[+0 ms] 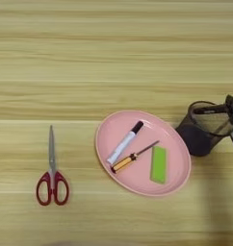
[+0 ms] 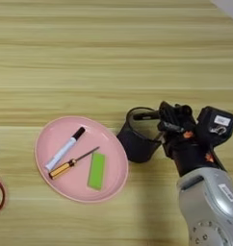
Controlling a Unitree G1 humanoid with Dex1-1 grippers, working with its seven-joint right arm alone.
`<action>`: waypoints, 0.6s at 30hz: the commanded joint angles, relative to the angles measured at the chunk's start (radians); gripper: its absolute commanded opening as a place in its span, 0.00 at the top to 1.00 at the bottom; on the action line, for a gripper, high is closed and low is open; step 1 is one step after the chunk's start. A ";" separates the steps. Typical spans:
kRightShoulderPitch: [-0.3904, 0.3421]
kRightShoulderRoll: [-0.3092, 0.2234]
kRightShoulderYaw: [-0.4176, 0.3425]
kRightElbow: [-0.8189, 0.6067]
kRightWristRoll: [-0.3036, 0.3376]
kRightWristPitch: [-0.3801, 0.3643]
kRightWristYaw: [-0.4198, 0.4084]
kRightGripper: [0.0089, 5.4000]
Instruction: Move the objects on the table
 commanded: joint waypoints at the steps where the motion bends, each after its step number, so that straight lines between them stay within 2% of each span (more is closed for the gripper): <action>1: -0.027 -0.045 -0.012 -0.049 0.009 -0.020 -0.007 0.79; 18: -0.025 -0.061 -0.019 -0.135 0.054 0.008 -0.040 0.79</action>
